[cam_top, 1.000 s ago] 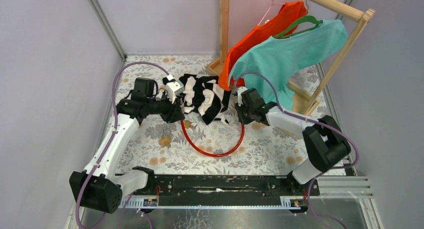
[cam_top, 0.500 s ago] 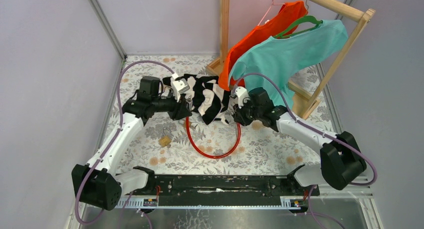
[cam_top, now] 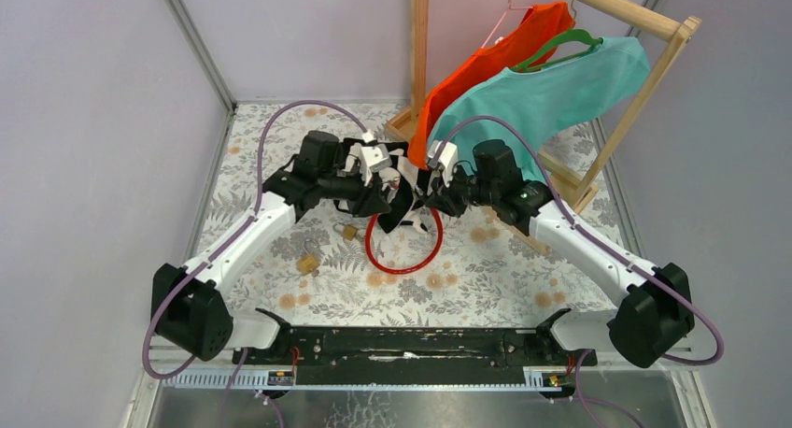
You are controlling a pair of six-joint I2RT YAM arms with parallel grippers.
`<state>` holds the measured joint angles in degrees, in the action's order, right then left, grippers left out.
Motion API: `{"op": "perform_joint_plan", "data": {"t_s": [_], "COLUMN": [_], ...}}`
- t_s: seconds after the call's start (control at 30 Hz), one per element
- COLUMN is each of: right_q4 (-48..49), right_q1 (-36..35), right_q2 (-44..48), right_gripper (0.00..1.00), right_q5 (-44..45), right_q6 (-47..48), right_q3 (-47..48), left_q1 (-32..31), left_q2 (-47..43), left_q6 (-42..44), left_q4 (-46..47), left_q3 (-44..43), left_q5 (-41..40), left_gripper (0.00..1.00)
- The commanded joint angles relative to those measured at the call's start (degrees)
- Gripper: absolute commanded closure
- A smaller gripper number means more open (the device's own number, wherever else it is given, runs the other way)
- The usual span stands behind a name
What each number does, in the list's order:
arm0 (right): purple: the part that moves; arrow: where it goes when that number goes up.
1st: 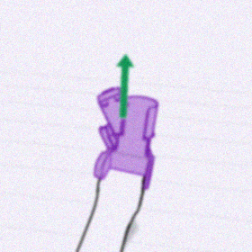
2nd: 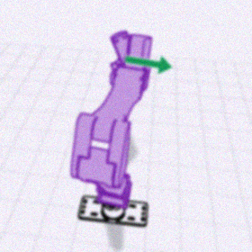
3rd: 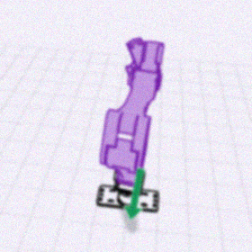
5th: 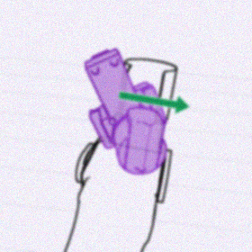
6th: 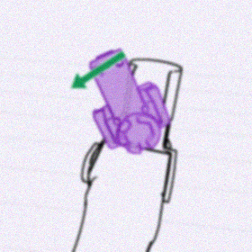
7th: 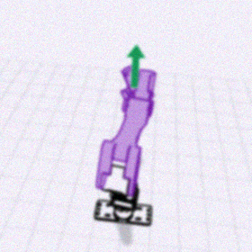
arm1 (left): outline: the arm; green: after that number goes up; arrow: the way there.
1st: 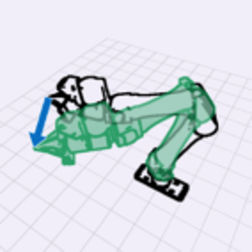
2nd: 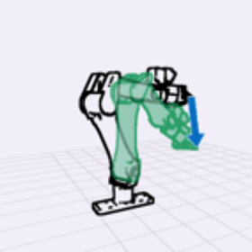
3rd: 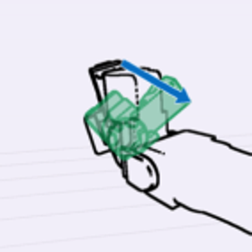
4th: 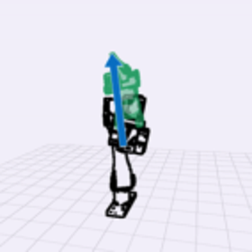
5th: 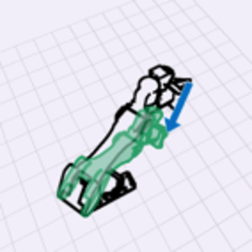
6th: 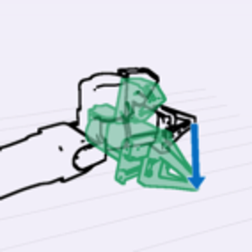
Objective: Lock with the key
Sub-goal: Lock the lock.
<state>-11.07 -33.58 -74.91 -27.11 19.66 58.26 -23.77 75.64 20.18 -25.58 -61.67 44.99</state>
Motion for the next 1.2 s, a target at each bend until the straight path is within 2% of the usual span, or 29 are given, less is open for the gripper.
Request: {"op": "perform_joint_plan", "data": {"t_s": [0.0,0.33,1.17], "right_q4": [-2.0,-3.9,-4.3], "right_q1": [-0.4,-1.0,-4.0], "right_q2": [1.2,0.8,-1.3], "right_gripper": [1.00,1.00,1.00], "right_q5": [-6.8,-10.0,-8.0], "right_q6": [2.4,2.0,2.4], "right_q3": [5.5,5.5,6.6], "left_q1": [-2.7,-4.1,-4.2], "left_q2": [2.0,-0.4,-2.4], "left_q6": [1.5,-4.5,-4.8], "left_q4": [7.1,16.7,19.3], "left_q3": [-4.5,1.7,7.0], "left_q5": [0.8,0.1,3.0], "left_gripper": [1.00,1.00,1.00]}}
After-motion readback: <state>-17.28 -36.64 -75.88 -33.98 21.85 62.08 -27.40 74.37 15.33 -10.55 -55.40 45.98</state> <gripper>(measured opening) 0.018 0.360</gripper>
